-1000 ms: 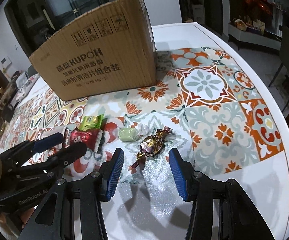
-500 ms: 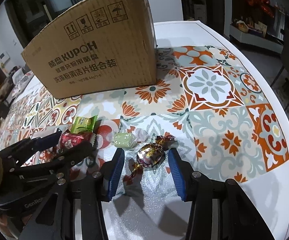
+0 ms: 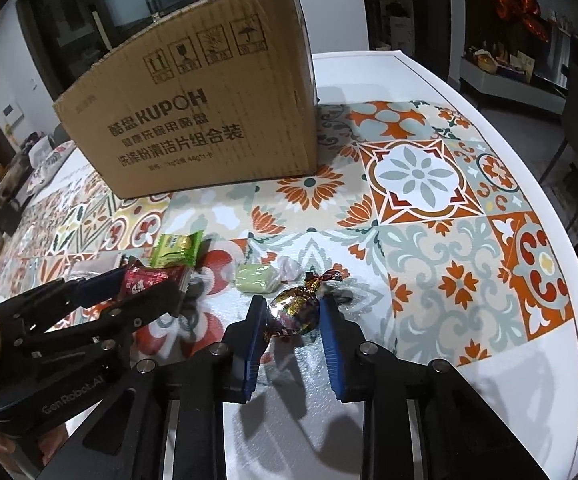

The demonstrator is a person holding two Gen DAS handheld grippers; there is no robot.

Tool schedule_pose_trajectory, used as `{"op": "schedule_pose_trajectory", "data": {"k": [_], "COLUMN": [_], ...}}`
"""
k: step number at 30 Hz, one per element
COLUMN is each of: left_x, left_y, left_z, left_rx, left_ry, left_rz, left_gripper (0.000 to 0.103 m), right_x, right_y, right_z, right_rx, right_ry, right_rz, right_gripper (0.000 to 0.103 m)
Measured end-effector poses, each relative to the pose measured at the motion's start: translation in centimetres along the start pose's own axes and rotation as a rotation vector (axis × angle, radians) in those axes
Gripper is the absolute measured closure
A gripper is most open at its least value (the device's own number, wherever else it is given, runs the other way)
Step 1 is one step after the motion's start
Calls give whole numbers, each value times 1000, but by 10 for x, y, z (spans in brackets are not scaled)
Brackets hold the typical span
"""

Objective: Organize snacks
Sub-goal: 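Grasp the red wafer pack with the left tool while the right tool grasps the gold candy, then carry the wafer pack and gold candy over the box and open both tools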

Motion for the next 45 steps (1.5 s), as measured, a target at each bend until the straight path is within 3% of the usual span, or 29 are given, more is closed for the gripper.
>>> {"op": "schedule_pose_trajectory", "data": {"k": [13, 30, 45], "left_x": [-55, -126, -139], "left_y": [2, 1, -13], "left_z": [-29, -100, -169], "left_rx": [-1, 33, 86], "left_ry": [121, 298, 362], "left_rz": [6, -5, -24], "left_gripper": [56, 56, 56], "right_x": [-43, -103, -111], "right_y": [-20, -49, -79], "right_z": [-26, -96, -172], "right_rx": [-19, -82, -157], "right_ry": [97, 285, 357], "right_rz": [-30, -53, -104], "right_gripper": [75, 75, 74]}}
Point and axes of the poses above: each gripper's, at about its wrist camera, not at the fingertips, and x roughly the way its jaws point, y to its right, z to its underside, the point moved 10 cm from there along x, roughly the way its jaws point, and after that the axes turned 13 degrees about y, right-handed, at the moved point
